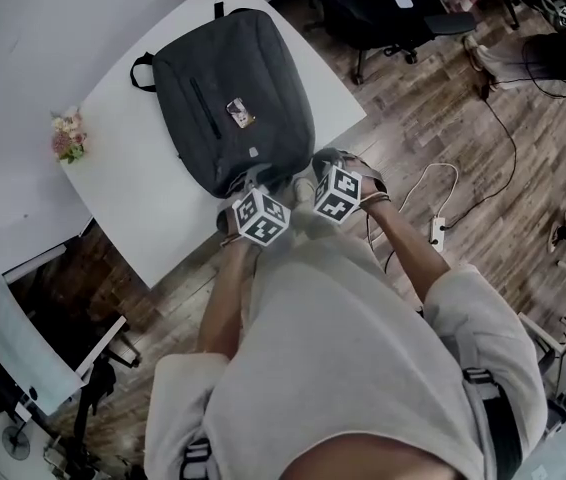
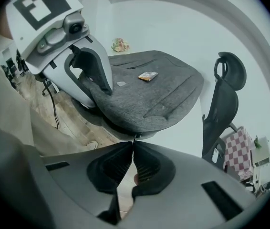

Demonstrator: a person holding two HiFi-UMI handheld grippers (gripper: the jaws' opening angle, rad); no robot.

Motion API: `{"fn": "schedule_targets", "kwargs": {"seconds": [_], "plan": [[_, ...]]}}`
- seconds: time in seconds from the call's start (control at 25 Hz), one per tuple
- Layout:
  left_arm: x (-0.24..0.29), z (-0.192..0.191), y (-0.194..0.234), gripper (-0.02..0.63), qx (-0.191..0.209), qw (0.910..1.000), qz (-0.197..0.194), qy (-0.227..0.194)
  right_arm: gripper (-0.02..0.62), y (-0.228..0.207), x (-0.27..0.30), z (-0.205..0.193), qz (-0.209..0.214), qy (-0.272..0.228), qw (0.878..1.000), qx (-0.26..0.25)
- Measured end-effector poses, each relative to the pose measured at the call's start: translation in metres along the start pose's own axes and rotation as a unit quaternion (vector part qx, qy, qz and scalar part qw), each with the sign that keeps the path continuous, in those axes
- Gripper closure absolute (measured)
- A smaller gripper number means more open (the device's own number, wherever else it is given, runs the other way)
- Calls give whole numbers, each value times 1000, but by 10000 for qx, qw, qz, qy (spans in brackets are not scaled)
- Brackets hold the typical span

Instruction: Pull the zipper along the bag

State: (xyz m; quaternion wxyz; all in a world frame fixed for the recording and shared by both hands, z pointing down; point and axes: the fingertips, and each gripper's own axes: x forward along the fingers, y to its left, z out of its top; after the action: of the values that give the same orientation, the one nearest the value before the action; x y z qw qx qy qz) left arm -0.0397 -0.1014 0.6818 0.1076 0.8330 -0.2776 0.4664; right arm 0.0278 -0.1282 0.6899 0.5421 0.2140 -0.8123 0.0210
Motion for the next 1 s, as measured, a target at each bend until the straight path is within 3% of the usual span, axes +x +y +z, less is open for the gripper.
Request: {"fn": "schedule_targets", "kwargs": {"seconds": [0.24, 0.4, 0.48, 0.6, 0.8, 1.0], "plan": [[1, 6, -6, 457, -66, 9999, -60, -83, 572, 3, -8, -10, 80, 202, 9993, -304], [-5, 9, -10, 439, 209, 9997, 30, -147, 575, -3, -8, -10, 162, 157, 9996, 165], [-12, 8, -12, 387, 278, 9995, 73, -138, 575, -8, -7, -13, 141, 173, 9995, 208], [-26, -7, -6, 374, 516, 9985, 183, -35, 575, -15, -4, -14, 46, 177, 9997, 189], [-34, -45, 6, 379, 855, 9955, 278, 296, 575, -35, 3, -15, -147, 247, 9995, -154], [-24, -37, 15, 405, 1162, 9923, 307, 314, 574, -64, 15, -11, -305, 342, 9976, -516]]}}
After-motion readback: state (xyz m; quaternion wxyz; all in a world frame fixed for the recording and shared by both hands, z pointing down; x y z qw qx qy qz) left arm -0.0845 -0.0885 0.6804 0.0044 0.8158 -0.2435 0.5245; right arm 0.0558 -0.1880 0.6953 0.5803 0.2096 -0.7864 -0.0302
